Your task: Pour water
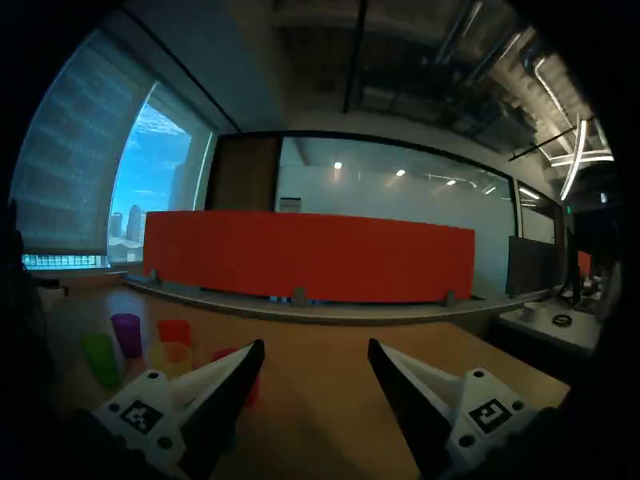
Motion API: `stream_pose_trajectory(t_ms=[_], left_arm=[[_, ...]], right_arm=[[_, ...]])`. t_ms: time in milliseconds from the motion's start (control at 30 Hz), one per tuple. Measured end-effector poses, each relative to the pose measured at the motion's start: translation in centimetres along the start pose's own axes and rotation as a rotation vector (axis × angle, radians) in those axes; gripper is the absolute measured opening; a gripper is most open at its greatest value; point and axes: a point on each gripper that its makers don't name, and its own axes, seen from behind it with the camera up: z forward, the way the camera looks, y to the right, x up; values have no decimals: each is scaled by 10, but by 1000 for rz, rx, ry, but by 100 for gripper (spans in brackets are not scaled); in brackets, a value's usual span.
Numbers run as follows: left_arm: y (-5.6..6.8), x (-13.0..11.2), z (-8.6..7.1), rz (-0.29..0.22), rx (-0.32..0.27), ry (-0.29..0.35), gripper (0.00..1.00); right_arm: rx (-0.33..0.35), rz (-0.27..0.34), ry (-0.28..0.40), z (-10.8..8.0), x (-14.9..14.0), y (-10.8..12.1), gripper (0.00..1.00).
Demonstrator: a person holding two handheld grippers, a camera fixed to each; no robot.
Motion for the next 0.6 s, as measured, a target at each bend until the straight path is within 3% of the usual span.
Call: stream_pose_trajectory(t_ms=[600], left_arm=[[0,0,0,0,0,0,99]], right_arm=[[-28,62,-13,-1,-23,17,100]])
